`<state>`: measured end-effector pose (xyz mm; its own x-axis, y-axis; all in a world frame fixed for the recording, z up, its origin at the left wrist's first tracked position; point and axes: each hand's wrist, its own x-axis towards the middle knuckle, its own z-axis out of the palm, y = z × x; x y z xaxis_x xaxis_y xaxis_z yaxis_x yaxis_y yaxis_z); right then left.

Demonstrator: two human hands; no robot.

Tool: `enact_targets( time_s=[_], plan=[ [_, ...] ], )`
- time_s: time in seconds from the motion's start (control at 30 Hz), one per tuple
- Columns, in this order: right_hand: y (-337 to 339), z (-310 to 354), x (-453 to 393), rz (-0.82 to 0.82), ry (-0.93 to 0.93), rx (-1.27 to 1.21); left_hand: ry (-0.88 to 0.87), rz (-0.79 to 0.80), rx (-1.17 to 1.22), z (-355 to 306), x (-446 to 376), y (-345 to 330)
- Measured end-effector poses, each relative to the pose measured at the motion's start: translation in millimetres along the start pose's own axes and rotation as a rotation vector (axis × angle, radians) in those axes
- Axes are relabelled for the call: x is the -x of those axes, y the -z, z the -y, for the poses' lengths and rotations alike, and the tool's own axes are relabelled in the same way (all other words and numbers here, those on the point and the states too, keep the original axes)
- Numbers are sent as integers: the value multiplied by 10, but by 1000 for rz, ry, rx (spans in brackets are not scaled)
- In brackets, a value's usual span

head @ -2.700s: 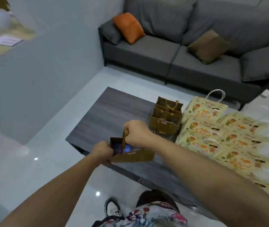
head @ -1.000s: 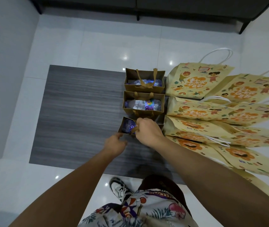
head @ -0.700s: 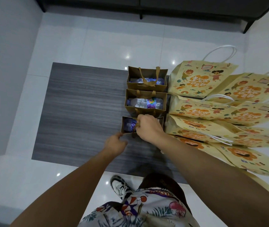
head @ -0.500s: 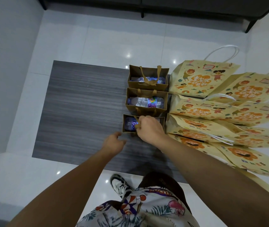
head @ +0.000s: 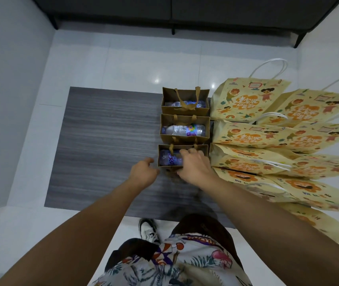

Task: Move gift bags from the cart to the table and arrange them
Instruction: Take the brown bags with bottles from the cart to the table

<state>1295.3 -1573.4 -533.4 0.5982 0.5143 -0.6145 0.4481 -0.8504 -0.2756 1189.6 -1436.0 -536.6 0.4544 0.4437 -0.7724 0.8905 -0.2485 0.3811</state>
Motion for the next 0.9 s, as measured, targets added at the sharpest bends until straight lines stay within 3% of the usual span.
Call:
enact_targets(
  time_s=[0.2,0.5,0.7,0.9],
  plan=[
    [177,156,407,-95,-112,-44,-182,29,-66,-223,285,359],
    [236,240,1503,-387,-338,-185,-655,-12,-368,-558,942,634],
    [-28,153,2457,-529,-517,-261,-912,55,-498,-748,1757,244],
    [-384,-276,3575,-681,-715,-416,-1276,80,-832,-977,2719,-596]
  ],
)
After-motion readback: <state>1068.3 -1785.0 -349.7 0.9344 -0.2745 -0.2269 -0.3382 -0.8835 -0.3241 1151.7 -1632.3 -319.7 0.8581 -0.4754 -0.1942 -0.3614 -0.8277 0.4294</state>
